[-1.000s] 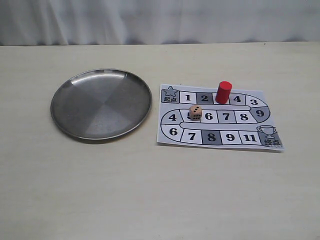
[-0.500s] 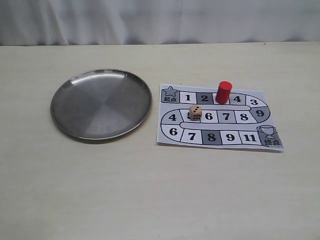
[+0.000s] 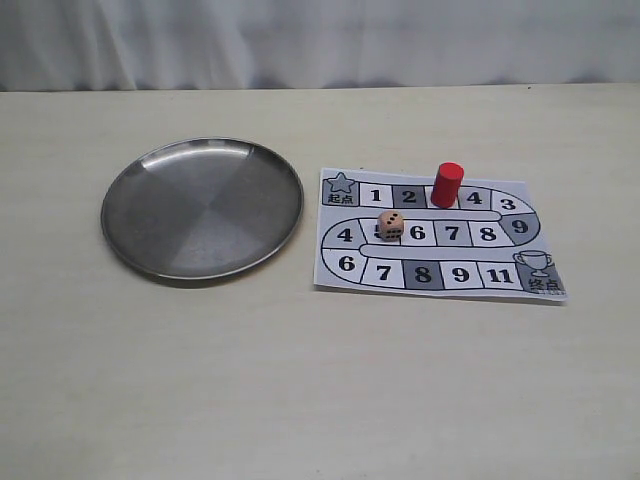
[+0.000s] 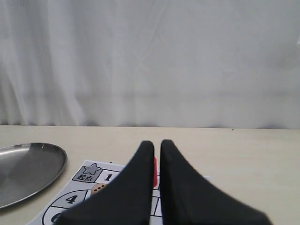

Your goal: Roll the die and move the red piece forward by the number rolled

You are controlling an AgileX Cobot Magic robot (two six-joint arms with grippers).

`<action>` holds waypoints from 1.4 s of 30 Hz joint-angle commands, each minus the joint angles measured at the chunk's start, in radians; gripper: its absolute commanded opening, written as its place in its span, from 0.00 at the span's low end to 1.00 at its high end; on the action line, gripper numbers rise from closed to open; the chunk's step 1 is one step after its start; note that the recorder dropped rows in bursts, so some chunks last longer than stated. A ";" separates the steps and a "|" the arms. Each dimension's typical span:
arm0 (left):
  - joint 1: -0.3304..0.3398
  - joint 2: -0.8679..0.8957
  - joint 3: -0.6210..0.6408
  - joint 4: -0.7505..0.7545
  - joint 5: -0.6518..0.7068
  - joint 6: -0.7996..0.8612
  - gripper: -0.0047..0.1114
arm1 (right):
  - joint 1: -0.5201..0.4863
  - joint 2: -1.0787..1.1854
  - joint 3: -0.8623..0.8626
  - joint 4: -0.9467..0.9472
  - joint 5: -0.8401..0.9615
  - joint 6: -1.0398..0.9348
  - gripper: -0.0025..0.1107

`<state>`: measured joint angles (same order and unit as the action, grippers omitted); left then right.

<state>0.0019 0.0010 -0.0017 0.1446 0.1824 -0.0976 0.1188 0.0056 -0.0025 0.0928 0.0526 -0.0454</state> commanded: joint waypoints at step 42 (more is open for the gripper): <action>-0.002 -0.001 0.002 0.000 -0.009 -0.001 0.04 | -0.261 -0.006 0.002 0.000 0.094 -0.015 0.06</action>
<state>0.0019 0.0010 -0.0017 0.1446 0.1824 -0.0976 -0.1369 0.0056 -0.0025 0.0921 0.1433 -0.0511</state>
